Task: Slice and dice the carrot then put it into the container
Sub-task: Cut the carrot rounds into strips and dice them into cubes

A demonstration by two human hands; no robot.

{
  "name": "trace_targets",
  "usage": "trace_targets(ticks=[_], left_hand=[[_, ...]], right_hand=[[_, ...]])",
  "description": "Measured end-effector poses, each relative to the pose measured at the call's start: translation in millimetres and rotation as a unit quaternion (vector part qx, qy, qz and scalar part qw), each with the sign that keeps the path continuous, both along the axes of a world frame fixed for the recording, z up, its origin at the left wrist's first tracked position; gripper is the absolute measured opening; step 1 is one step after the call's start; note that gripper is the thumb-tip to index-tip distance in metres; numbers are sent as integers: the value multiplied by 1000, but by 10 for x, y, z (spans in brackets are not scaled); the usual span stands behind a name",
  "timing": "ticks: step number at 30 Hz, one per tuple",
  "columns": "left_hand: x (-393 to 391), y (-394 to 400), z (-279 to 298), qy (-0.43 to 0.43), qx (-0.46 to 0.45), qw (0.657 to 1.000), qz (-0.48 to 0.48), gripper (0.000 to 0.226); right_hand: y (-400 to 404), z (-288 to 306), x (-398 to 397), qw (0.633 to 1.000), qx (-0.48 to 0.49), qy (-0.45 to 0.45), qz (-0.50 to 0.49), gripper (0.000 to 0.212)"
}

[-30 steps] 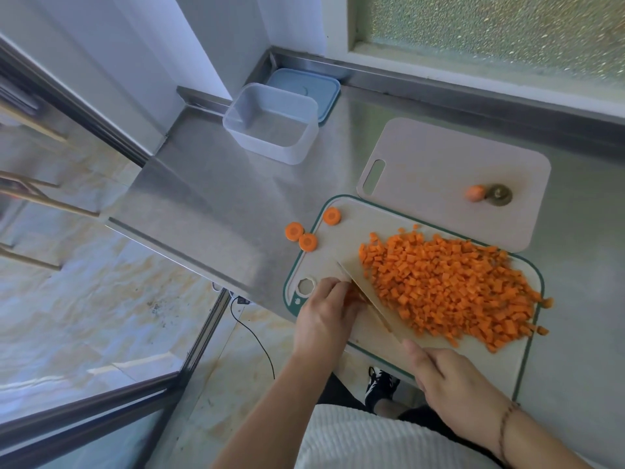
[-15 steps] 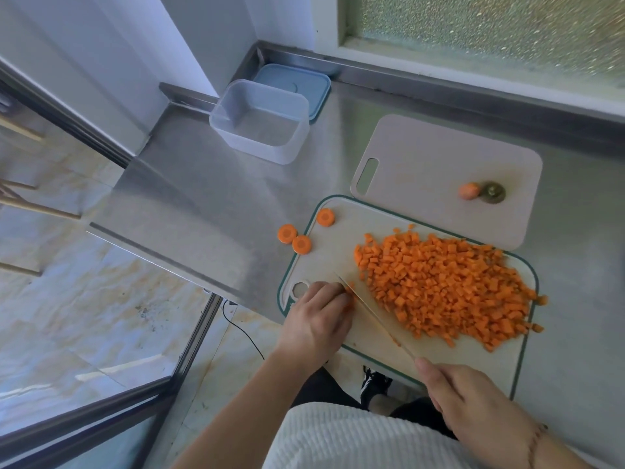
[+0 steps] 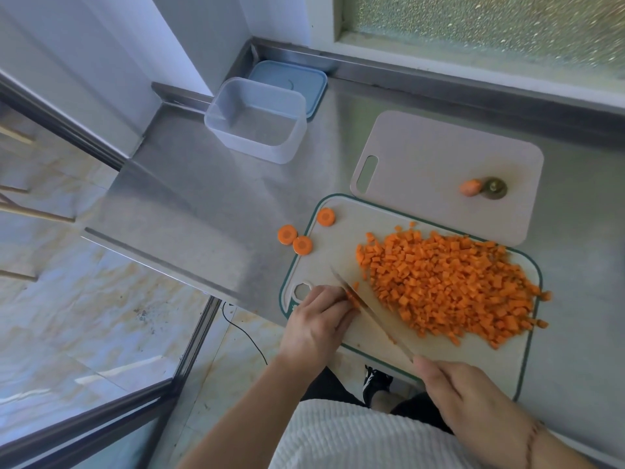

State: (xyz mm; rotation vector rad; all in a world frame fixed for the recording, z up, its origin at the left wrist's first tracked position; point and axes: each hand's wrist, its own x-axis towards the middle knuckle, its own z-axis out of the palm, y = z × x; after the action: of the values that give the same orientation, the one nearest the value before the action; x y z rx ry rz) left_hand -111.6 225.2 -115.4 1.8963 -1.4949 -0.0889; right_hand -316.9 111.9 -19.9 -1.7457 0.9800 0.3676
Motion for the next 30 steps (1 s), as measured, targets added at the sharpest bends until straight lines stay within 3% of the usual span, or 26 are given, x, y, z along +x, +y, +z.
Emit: trace_targets(ticks=[3, 8, 12, 30], left_hand=[[0, -25, 3, 7, 3, 1000, -5, 6], [6, -36, 23, -3, 8, 1000, -6, 8], [-9, 36, 49, -26, 34, 999, -27, 10], [186, 62, 40, -30, 4, 997, -78, 19]], right_hand=[[51, -24, -45, 999, -2, 31, 11, 69], [82, -45, 247, 999, -36, 2, 34, 58], [45, -37, 156, 999, -18, -23, 13, 60], [102, -25, 17, 1000, 27, 0, 12, 63]])
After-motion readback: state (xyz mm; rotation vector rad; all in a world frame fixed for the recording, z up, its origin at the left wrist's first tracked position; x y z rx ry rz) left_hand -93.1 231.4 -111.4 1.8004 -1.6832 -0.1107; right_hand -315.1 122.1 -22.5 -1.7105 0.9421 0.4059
